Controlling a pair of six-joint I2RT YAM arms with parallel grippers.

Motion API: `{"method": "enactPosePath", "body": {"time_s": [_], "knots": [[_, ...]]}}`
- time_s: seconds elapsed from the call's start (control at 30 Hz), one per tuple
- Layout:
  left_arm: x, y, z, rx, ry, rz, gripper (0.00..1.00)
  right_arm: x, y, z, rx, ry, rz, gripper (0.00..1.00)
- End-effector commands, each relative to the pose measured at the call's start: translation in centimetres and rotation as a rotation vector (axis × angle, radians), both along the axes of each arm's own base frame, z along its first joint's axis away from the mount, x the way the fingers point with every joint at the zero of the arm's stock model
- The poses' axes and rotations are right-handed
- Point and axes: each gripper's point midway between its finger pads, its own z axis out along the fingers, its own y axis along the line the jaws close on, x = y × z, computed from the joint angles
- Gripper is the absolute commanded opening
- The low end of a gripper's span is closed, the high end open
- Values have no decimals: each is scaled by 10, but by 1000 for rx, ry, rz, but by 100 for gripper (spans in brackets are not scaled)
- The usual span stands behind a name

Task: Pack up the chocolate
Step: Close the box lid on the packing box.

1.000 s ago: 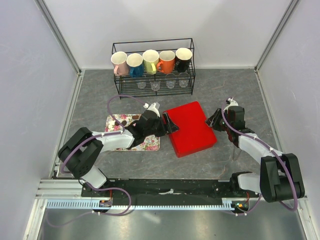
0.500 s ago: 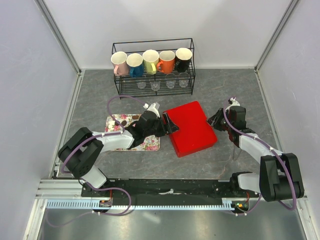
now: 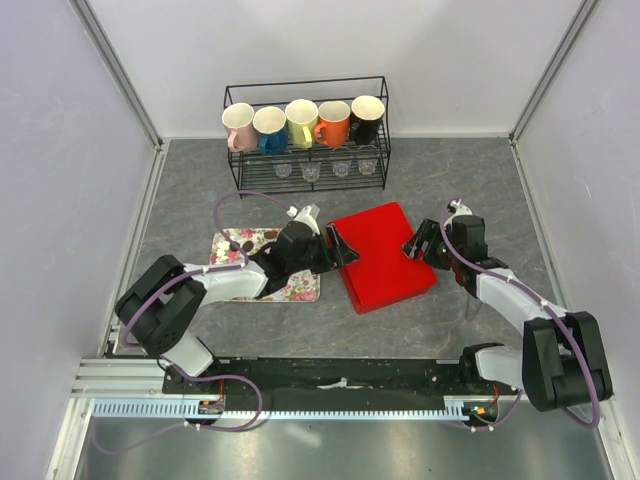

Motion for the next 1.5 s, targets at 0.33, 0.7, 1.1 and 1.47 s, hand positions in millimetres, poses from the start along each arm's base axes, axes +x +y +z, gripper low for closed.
{"method": "enactPosePath", "body": {"time_s": [0.33,0.7,1.1,1.47], "knots": [[13,50,49,29,-159,154,85,-20,23,78,-173,-192,151,92],[3,126,82,135,-265,300,90,-94,105,78,-494,-198,504,88],[-14,143,78,168,-282,299,90,-139,137,71,-1155,-333,690,78],[-13,165,78,212,-293,383,90,-162,153,58,-1245,-372,847,67]]}}
